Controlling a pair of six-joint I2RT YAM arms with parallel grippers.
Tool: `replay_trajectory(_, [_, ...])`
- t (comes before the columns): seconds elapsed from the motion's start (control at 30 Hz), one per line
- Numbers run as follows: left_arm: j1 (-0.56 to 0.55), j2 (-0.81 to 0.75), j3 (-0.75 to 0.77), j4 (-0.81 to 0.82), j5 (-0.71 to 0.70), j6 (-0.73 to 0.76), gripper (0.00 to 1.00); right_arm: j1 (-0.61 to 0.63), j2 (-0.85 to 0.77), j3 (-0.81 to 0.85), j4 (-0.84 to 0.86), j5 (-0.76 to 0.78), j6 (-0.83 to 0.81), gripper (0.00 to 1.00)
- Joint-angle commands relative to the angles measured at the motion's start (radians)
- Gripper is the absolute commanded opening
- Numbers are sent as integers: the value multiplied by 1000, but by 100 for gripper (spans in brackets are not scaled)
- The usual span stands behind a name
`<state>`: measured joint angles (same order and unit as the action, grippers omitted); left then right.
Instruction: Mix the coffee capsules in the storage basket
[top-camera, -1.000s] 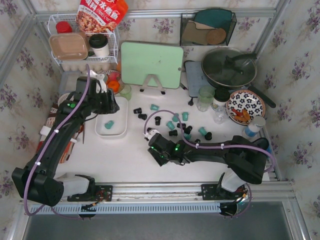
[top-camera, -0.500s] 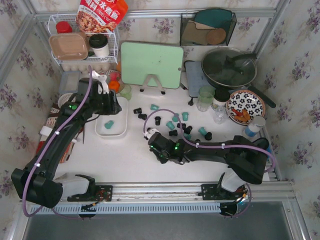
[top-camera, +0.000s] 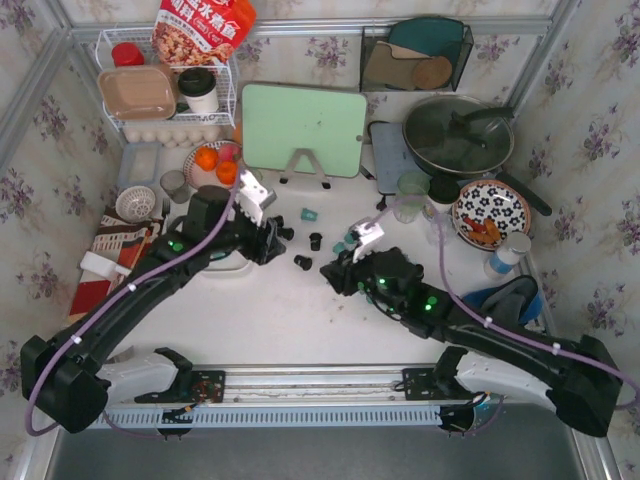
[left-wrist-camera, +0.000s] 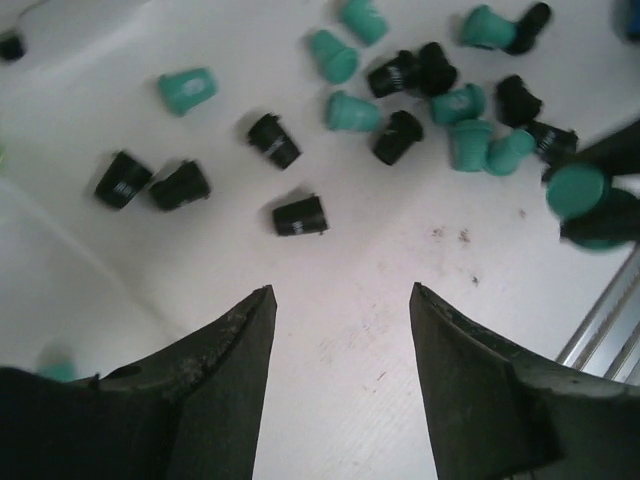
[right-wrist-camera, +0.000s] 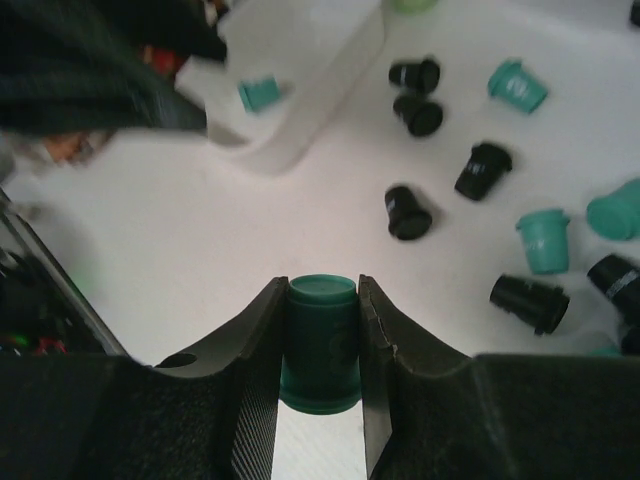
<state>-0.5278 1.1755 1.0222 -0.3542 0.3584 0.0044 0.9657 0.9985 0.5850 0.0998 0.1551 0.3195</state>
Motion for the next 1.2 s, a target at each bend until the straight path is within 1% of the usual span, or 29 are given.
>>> replay_trajectory(0.0, [-66, -53, -109, 262, 159, 197, 60, -57, -112, -54, 205, -60, 69, 0])
replay_trajectory(0.07, [-100, -71, -150, 325, 206, 265, 65, -90, -133, -59, 221, -86, 77, 0])
replay_trajectory(0.1, [-119, -75, -159, 342, 206, 294, 67, -107, -134, -56, 222, -103, 78, 0])
replay_trajectory(0.2, [-207, -68, -177, 408, 107, 377, 68, -146, -121, -41, 228, -156, 88, 0])
replay_trajectory(0.27, [-284, -50, -215, 495, 55, 450, 69, -168, -111, -35, 239, -196, 106, 0])
replay_trajectory(0.33, [-329, -17, -266, 610, 36, 521, 72, -180, -106, -34, 255, -228, 125, 0])
replay_trajectory(0.43, [-350, 37, -317, 750, 60, 576, 72, -183, -110, -37, 268, -268, 141, 0])
replay_trajectory(0.63, [-354, 87, -352, 898, 86, 662, 72, -183, -142, -59, 252, -320, 168, 0])
replay_trajectory(0.77, [-355, 95, -384, 976, 144, 675, 71, -183, -189, -102, 264, -307, 195, 0])
replay_trajectory(0.87, [-354, 98, -418, 1064, 152, 679, 70, -184, -219, -130, 261, -266, 206, 0])
replay_trajectory(0.93, [-354, 98, -429, 1101, 185, 678, 69, -183, -235, -150, 277, -242, 218, 0])
replay_trajectory(1.03, [-355, 105, -430, 1146, 234, 636, 68, -184, -227, -167, 314, -240, 233, 0])
replay_trajectory(1.17, [-354, 114, -427, 1195, 257, 589, 67, -183, -207, -199, 403, -259, 247, 0])
